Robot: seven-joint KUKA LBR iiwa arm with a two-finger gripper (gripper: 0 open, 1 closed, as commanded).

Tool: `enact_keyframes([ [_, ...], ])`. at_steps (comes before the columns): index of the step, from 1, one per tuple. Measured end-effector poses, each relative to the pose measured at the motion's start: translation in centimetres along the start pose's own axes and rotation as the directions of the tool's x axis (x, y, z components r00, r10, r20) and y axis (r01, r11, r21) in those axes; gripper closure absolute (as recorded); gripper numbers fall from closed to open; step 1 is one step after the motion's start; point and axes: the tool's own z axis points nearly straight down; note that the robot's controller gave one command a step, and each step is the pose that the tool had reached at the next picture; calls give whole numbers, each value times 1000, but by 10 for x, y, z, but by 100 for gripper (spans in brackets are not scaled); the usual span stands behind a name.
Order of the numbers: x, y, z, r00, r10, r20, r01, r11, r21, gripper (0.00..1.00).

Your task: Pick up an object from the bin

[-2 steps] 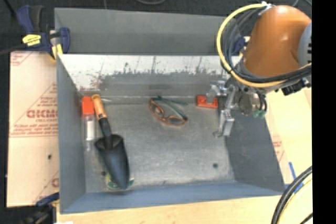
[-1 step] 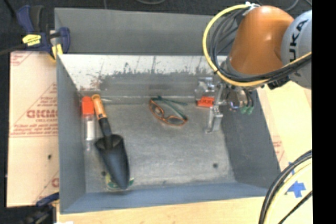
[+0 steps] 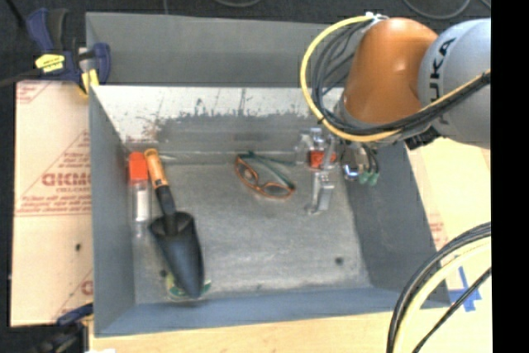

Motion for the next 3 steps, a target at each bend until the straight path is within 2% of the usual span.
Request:
enact_keyframes([
  [1,-17,27,16,999,42,12,-42,999,-1,0],
  [2,-19,25,44,999,-38,12,38,999,0,0],
  [3,-35,30,93,988,155,15,-155,988,-2,100],
])
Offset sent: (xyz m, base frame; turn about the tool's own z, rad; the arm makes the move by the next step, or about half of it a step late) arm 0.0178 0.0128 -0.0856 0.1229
